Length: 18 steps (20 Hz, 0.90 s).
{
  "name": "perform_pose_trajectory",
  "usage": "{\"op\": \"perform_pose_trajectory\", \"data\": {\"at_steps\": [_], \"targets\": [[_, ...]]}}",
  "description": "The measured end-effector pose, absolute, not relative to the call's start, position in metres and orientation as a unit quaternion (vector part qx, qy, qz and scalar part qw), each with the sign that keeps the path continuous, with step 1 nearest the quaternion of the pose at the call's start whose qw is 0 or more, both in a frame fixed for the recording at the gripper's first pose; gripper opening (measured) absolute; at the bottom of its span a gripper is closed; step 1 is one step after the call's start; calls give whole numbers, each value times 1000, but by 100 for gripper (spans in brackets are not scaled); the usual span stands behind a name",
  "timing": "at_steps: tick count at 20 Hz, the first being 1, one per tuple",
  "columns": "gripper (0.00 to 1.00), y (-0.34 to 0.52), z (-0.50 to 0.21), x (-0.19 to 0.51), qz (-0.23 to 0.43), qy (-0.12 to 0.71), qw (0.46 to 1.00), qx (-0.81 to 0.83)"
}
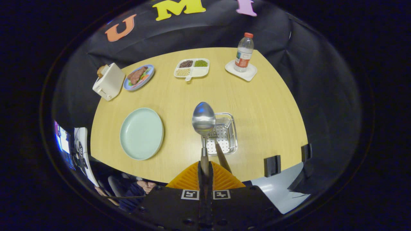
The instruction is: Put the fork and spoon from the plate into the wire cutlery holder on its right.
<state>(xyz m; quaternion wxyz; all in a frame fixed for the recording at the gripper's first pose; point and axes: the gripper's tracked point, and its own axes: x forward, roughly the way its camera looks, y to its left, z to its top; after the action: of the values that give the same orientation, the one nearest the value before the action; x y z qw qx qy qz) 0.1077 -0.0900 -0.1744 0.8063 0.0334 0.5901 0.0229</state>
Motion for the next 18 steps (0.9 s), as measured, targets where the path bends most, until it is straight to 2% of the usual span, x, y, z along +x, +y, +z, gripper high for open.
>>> {"op": "perform_pose_trajectory", "data": {"at_steps": [8,15,18], "targets": [[6,-111,-189,115,1,612,790,37],[16,-109,-175,124,-5,579,812,68],[16,-106,-165,126,-10,546,836,56]]}}
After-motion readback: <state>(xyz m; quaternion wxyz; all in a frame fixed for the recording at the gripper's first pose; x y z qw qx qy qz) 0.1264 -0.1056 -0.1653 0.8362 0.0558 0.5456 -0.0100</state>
